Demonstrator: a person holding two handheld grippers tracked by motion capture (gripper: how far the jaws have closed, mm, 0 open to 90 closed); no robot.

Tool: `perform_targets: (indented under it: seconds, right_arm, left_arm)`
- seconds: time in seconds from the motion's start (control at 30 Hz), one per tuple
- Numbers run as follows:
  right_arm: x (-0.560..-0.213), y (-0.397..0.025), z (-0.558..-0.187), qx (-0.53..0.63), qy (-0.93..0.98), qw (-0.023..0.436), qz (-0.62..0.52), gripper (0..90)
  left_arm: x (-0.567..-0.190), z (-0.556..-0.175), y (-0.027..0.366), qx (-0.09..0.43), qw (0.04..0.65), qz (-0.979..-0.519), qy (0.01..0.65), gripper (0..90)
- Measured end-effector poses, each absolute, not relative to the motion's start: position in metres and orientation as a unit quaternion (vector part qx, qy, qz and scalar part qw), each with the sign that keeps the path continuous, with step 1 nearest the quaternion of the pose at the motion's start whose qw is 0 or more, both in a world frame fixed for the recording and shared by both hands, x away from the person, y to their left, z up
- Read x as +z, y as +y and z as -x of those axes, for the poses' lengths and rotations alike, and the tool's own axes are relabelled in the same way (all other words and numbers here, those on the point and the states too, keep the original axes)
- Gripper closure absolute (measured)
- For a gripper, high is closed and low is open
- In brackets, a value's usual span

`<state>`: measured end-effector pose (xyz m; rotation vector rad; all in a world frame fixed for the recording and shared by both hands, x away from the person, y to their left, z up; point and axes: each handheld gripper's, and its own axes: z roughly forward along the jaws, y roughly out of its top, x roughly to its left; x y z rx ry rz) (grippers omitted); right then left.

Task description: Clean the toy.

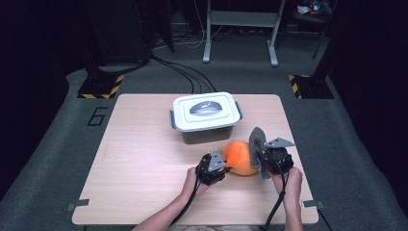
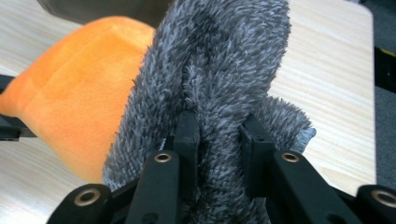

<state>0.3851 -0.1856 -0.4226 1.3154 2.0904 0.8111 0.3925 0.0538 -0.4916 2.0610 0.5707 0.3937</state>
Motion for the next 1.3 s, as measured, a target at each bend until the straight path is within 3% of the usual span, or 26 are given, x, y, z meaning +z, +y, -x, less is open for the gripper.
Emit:
perform_targets:
  seconds: [0.3,0.5,0.7,0.93,1.3]
  right_arm:
    - [-0.396,-0.178,-0.366,0.329,0.778,0.277,-0.458,71.7]
    - [-0.392,-0.157,-0.363,0.340,0.798,0.259,-0.424,71.6]
    - [-0.406,-0.135,-0.374,0.328,0.813,0.242,-0.415,71.4]
    - [-0.413,-0.124,-0.380,0.307,0.820,0.259,-0.408,71.5]
    - [-0.414,-0.141,-0.378,0.301,0.807,0.269,-0.430,71.3]
  left_arm:
    - [-0.480,-0.391,0.058,0.104,0.486,-0.829,0.257,74.5]
    - [-0.478,-0.389,0.060,0.079,0.492,-0.821,0.278,74.2]
    - [-0.483,-0.392,0.061,0.084,0.481,-0.823,0.292,73.8]
    - [-0.490,-0.398,0.066,0.081,0.485,-0.813,0.313,72.9]
    - [-0.491,-0.398,0.066,0.086,0.486,-0.812,0.310,72.7]
